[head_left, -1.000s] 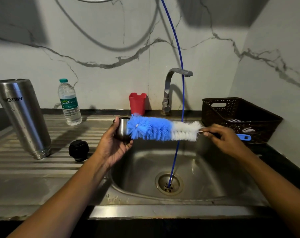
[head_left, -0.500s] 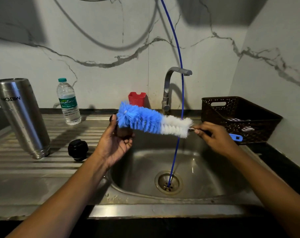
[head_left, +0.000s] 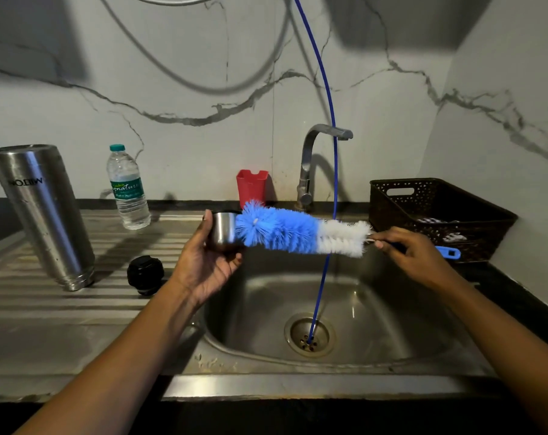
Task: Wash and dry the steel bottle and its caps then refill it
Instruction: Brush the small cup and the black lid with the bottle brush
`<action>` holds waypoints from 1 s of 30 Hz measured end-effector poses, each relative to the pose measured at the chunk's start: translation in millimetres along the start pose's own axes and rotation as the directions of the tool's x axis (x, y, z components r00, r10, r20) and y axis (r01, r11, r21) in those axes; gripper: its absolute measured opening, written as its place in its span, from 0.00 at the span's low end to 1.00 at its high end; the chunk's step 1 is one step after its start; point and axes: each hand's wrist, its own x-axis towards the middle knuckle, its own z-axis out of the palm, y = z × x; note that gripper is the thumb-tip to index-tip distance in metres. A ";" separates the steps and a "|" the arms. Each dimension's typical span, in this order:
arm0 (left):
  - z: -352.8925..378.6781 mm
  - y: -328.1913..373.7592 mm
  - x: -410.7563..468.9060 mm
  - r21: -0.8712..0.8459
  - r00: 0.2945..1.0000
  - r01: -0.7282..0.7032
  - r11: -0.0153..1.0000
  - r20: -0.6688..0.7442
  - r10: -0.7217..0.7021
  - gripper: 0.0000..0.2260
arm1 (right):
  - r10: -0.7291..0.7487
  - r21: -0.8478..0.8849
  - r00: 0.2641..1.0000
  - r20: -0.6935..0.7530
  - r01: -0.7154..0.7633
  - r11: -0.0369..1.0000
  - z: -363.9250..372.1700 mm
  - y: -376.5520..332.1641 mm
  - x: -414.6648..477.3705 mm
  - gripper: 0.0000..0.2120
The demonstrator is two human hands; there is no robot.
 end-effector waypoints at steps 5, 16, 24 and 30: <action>3.0 -4.5 -0.8 -0.004 0.999 0.002 1.000 0.041 -0.002 0.31 | -0.063 -0.010 0.997 0.037 0.064 0.998 18.7 -15.2 6.5 0.09; 0.5 -1.8 0.6 0.014 0.998 -0.033 0.999 0.054 0.032 0.33 | -0.033 -0.038 0.999 0.023 0.034 0.999 17.5 -19.4 6.9 0.11; -1.2 -2.7 2.6 0.002 1.000 -0.010 1.000 0.013 0.010 0.31 | -0.009 -0.049 1.000 0.006 0.009 0.999 2.8 -6.4 2.9 0.09; -3.8 -0.7 1.0 -0.051 1.000 -0.014 0.999 -0.021 0.013 0.41 | -0.029 -0.071 0.999 0.019 0.030 0.997 6.5 -8.2 5.0 0.11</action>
